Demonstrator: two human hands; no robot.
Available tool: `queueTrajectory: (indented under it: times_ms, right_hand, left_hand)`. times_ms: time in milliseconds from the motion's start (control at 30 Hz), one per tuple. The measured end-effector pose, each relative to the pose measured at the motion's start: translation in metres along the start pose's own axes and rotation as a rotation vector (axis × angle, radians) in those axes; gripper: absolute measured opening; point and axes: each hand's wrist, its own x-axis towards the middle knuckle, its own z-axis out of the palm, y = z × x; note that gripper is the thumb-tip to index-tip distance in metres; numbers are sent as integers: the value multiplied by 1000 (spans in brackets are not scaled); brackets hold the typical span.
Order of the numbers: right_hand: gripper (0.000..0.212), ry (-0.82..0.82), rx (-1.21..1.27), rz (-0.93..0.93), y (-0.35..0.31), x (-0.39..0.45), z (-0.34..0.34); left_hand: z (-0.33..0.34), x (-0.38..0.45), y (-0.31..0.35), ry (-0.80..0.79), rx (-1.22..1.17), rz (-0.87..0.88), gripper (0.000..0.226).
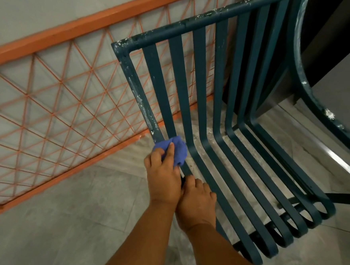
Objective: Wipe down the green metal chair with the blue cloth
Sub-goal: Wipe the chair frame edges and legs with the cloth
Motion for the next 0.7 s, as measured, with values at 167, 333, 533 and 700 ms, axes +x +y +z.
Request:
queueTrajectory:
  times_ms: [167, 333, 533, 700]
  right_hand:
    - [22, -2, 1, 14, 0, 1, 1]
    - [26, -15, -1, 5, -1, 1, -2]
    - [25, -26, 8, 17, -2, 1, -3]
    - [27, -34, 13, 26, -2, 2, -3]
  left_hand:
    - [3, -9, -7, 172, -348, -266, 51]
    - [14, 14, -8, 243, -767, -933, 13]
    - [1, 12, -7, 177, -465, -507, 22]
    - [0, 41, -3, 127, -235, -254, 34]
